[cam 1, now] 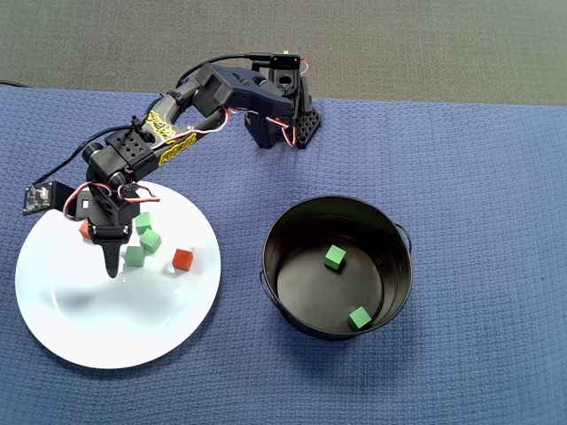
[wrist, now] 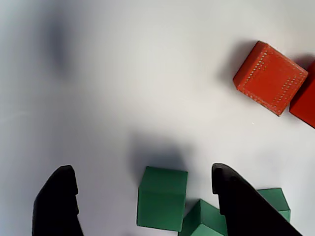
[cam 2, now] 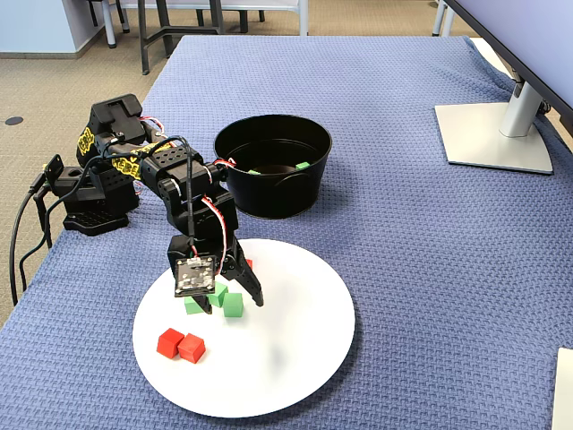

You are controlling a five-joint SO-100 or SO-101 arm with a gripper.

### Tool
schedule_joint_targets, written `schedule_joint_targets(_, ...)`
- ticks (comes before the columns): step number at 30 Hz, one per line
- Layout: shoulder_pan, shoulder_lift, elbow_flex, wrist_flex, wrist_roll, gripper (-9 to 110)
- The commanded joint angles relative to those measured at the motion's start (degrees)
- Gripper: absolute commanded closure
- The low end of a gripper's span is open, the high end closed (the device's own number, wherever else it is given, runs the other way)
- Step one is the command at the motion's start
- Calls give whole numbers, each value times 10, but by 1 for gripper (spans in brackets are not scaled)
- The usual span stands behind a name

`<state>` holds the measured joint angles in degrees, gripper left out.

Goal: Pick up the green cubes from the white plate and place them in the black recipient

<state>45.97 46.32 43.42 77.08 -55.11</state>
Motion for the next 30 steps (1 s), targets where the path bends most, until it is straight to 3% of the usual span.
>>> schedule_joint_targets(1, -24, 14, -16, -13, 25, 72)
schedule_joint_targets(10, -36, 64, 91, -43, 7, 72)
schedule_joint_targets(30, -49, 86, 135, -80, 51, 78)
